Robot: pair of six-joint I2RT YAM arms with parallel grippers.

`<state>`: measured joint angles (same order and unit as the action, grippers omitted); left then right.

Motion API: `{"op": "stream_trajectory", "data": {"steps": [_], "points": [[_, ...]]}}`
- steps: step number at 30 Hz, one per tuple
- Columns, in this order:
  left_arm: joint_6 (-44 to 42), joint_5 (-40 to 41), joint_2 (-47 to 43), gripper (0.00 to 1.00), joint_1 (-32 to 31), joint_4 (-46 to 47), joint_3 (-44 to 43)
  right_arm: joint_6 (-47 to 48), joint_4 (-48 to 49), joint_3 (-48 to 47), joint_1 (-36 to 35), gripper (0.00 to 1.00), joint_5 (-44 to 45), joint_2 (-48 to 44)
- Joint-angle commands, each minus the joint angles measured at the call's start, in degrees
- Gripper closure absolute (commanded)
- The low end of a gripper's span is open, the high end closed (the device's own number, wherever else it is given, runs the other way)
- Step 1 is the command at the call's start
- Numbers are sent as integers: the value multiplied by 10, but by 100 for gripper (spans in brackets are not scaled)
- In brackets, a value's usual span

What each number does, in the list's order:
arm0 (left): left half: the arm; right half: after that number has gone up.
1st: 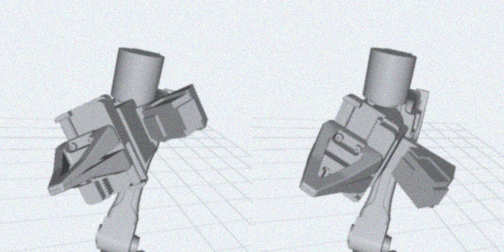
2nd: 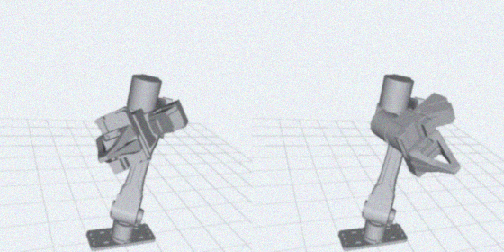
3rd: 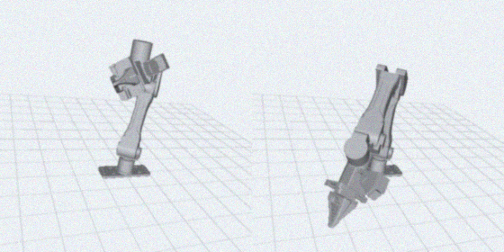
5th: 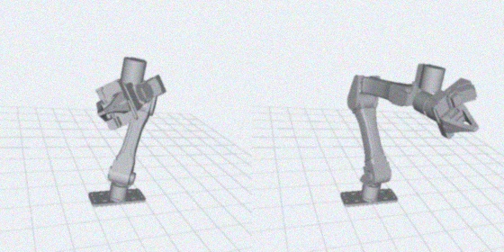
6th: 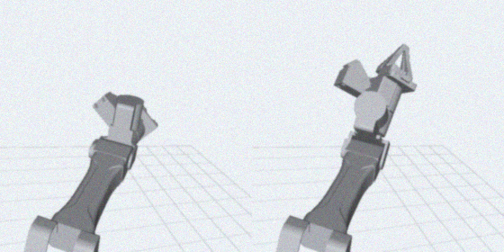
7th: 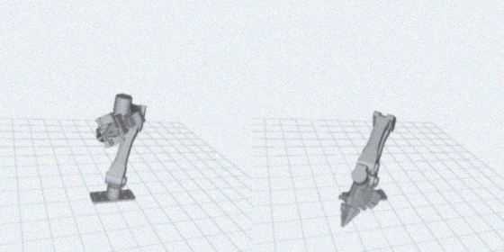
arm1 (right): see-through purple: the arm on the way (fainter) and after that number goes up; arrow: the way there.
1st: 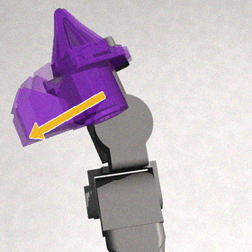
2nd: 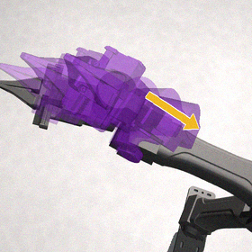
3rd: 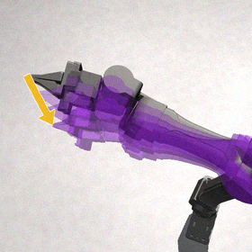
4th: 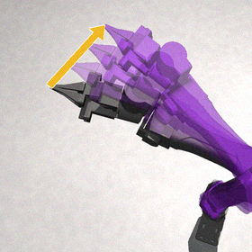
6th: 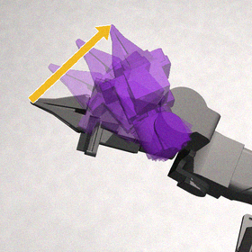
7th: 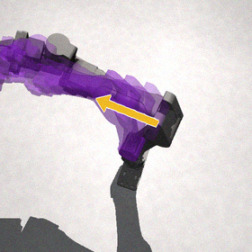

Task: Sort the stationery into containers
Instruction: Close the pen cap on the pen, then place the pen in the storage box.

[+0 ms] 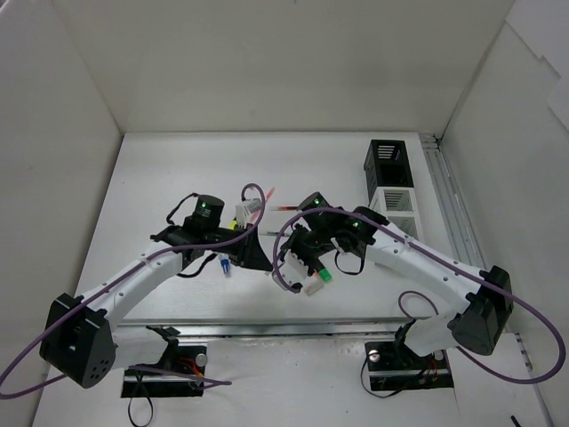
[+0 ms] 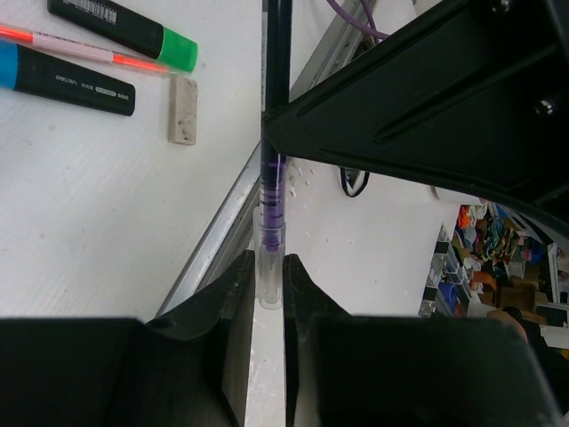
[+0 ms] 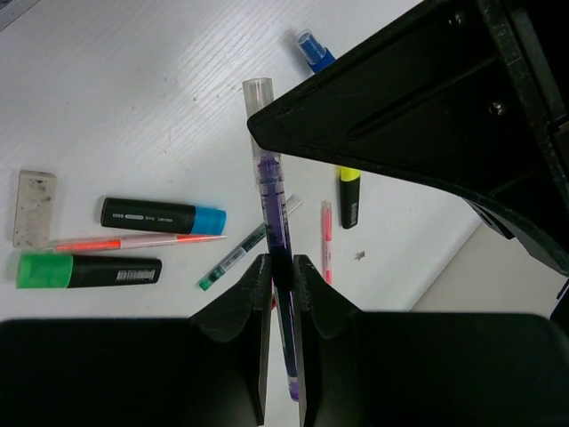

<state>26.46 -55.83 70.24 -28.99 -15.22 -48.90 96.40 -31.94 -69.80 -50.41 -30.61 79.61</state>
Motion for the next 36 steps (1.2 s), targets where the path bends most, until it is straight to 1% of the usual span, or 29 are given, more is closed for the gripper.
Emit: {"op": "stream_trajectory", "data": {"steps": [1,5,15,17,23,25,26,27,28,29,30,31,33,34,35,36], "points": [[-16,56,0,100,5,175,-97,-25,10,-7,-50,100,-188,7],[-28,58,0,100,5,169,-122,-34,11,-2,-54,100,-188,5],[-35,49,7,100,5,155,-136,-46,11,-9,-58,100,-183,5],[-36,63,3,100,5,132,-131,-46,11,-12,-57,100,-183,5],[-37,82,-12,100,0,113,-119,-57,11,-22,-58,100,-182,5],[-41,107,-25,100,0,102,-123,-70,12,-26,-58,100,-183,4],[-47,118,-28,94,0,86,-129,-78,14,-28,-57,100,-184,5],[-49,129,-34,82,0,79,-130,-100,16,-31,-51,100,-188,5],[-54,160,-46,65,0,73,-131,-110,18,-38,-46,100,-211,7],[-58,178,-54,38,0,60,-134,-119,21,-41,-36,100,-229,8],[-60,200,-63,1,0,53,-136,-137,24,-45,-15,100,-248,12],[-65,242,-85,1,5,36,-138,-145,25,-52,-5,100,-270,13],[-66,285,-109,0,12,21,-139,-168,34,-61,21,100,-282,19],[-65,327,-135,1,21,10,-138,-177,38,-66,29,100,-295,19],[-63,345,-149,0,26,4,-136,-190,50,-68,36,100,-299,21],[-60,366,-162,1,31,-2,-131,-228,64,-72,57,100,-304,24]]}}
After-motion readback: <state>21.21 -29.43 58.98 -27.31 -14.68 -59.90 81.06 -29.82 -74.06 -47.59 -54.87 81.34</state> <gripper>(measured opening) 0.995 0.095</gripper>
